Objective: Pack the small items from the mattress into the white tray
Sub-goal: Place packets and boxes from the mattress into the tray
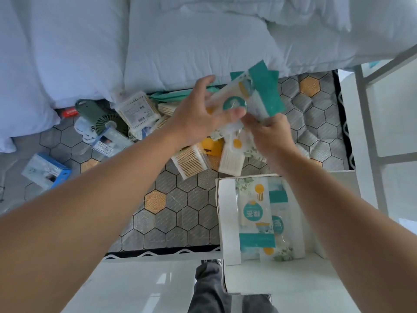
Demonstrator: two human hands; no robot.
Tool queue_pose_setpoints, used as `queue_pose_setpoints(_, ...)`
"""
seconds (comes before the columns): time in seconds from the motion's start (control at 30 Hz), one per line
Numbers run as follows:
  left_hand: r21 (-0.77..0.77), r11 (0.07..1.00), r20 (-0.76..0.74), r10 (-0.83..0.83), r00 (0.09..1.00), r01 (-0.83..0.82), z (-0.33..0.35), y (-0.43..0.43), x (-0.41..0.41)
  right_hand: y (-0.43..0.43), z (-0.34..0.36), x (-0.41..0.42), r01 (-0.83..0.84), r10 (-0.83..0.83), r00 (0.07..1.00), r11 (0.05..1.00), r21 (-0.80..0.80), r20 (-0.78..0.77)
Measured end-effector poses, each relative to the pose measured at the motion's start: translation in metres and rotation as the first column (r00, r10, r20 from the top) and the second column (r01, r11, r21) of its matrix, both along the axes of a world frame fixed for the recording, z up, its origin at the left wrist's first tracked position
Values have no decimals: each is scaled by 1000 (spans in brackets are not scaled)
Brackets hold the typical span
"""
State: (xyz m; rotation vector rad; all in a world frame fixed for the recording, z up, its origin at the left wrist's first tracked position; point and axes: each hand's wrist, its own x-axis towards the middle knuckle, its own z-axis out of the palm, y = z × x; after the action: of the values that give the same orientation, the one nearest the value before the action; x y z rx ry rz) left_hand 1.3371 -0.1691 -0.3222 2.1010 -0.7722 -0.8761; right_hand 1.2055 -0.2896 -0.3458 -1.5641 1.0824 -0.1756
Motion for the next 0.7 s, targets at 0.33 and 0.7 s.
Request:
queue_pose_setpoints(0.33, -23, 989, -513, 116, 851, -148, -5, 20, -27, -7, 25, -13, 30, -101, 979, 933, 359, 179)
queue_pose_setpoints(0.7, 0, 888, -626, 359, 692, -460, 2, 3, -98, -35, 43, -90, 75, -197, 954, 887, 455, 226)
